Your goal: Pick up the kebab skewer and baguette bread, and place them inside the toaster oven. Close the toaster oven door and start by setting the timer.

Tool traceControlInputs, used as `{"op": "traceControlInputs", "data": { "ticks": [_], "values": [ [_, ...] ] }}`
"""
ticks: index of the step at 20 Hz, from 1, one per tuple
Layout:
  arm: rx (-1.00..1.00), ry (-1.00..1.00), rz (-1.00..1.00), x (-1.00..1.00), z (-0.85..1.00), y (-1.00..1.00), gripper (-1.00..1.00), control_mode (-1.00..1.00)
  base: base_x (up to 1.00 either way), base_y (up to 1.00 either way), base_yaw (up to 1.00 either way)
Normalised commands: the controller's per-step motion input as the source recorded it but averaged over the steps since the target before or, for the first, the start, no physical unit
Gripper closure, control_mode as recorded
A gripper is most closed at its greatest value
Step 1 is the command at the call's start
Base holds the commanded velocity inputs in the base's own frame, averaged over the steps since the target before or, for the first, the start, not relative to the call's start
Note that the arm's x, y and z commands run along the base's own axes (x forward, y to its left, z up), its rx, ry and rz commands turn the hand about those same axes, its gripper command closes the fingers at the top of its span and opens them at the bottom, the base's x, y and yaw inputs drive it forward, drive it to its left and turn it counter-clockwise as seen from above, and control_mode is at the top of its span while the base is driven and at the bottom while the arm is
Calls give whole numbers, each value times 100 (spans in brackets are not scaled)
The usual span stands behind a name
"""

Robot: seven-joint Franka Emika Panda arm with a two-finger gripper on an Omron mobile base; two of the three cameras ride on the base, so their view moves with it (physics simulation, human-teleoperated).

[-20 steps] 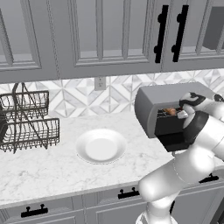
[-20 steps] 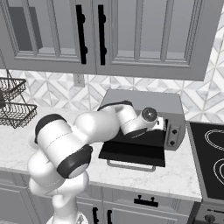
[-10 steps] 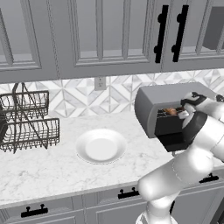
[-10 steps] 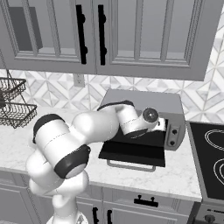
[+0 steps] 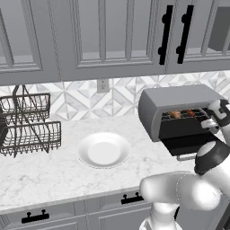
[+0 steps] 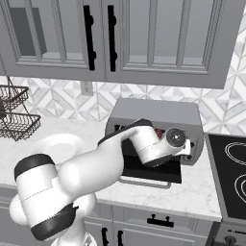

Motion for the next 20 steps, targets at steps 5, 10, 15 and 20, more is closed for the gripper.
{"op": "traceControlInputs", "data": {
  "ticks": [5, 10, 15, 20],
  "values": [
    [1, -2, 1, -100, 0, -25, -100, -100, 0, 0, 0],
    [2, -6, 5, -97, -15, -32, -100, -100, 0, 0, 0],
    [3, -11, 13, -56, -52, -28, -100, -100, 0, 0, 0],
    [4, -16, 16, -5, -81, -2, -100, -100, 0, 0, 0]
  ]
}}
